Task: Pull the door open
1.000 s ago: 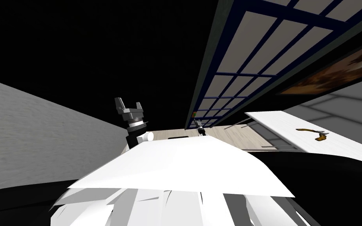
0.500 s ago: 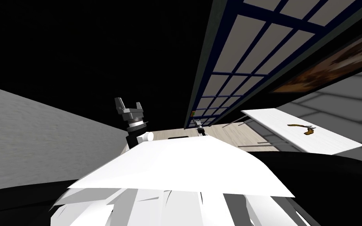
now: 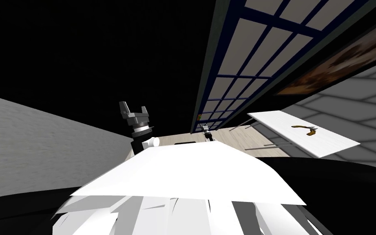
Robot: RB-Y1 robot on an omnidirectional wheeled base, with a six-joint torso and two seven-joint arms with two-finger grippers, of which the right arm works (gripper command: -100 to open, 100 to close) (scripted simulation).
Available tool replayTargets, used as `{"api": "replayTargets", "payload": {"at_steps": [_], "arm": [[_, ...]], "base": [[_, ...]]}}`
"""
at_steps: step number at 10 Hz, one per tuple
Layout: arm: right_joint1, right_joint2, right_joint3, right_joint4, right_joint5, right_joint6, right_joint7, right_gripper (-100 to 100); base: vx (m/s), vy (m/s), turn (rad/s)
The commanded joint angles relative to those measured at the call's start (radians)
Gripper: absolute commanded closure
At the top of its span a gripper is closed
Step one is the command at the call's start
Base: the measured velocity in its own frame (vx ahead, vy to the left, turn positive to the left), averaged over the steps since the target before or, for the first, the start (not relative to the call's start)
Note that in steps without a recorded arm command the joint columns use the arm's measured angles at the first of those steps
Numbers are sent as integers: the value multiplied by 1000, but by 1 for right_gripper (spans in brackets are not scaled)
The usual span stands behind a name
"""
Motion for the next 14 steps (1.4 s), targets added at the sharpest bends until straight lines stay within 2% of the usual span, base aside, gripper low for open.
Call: {"api": "replayTargets", "payload": {"at_steps": [1,2,3,4,10,11,12,13,14], "arm": [[-2,1,2,-2,6,4,28,-100],[0,1,1,-2,4,3,17,-100],[11,-13,-11,3,-8,-7,15,-100],[14,-17,-15,5,-11,-10,13,-100],[59,-73,-63,27,-58,-53,-11,-100],[63,-78,-67,29,-62,-56,-13,-100],[68,-73,-61,24,-57,-52,-14,-100],[68,-73,-61,24,-57,-52,-14,100],[68,-73,-61,24,-57,-52,-14,100]], "base": [[-20,-5,-57],[-8,-1,-9],[105,21,145],[190,48,146],[194,41,156],[155,15,41],[38,13,-22],[-23,5,10],[-17,-16,-17]]}}
